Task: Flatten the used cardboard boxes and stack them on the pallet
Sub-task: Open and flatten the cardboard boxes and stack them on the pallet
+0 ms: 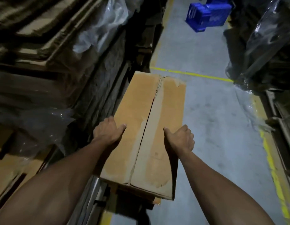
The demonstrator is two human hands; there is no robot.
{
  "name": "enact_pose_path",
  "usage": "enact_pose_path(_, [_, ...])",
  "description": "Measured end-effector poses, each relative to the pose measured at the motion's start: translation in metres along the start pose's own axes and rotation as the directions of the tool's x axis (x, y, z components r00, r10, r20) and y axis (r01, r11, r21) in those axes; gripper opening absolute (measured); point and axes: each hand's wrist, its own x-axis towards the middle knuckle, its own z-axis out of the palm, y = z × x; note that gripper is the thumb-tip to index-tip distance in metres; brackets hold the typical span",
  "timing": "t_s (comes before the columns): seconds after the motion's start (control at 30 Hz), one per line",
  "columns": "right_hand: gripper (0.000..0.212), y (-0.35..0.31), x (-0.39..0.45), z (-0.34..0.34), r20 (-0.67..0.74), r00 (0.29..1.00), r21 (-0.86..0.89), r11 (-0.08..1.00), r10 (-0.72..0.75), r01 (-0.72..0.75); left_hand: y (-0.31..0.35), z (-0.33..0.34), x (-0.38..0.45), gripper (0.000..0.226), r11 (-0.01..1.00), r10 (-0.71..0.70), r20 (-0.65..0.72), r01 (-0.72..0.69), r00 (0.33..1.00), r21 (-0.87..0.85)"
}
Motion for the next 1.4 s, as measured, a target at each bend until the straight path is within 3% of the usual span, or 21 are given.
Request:
enact_pose_path(0.1, [0.083,0.0,0.018,0.007,0.065,0.997,0.061,0.997,0.05,-0.054,0.002,0.009,0.023,0.086,0.997,-0.052,0.054,0.055,0.997,-0.057])
enact_pose_path(0.27, [0.084,0.005,0.017,0.012,0.155,0.981,0.153,0.978,0.115,-0.139,-0.006,0.023,0.038,0.102,0.921,-0.121,0.181,0.178,0.976,-0.346])
enact_pose_path(0.4, [0.083,0.003,0.015,0.012,0.162,0.981,0.164,0.977,0.108,-0.134,-0.004,0.024,0.033,0.099,0.915,-0.164,0.199,0.224,0.966,-0.335])
enact_pose_path(0.6, [0.078,0.011,-0.021,-0.005,0.141,0.985,0.216,0.968,0.1,-0.13,-0.008,0.0,0.0,0.09,0.94,-0.138,0.128,0.171,0.982,-0.295])
enact_pose_path(1.03, [0.079,0.092,-0.262,-0.033,0.013,0.996,0.276,0.958,0.083,-0.083,-0.105,-0.017,-0.223,0.08,0.951,-0.001,-0.011,-0.002,1.0,-0.311])
enact_pose_path(1.4, [0.079,0.185,-0.468,-0.035,-0.053,0.984,0.294,0.944,0.173,-0.15,-0.178,-0.004,-0.41,0.088,0.939,0.103,0.03,-0.087,0.994,-0.333])
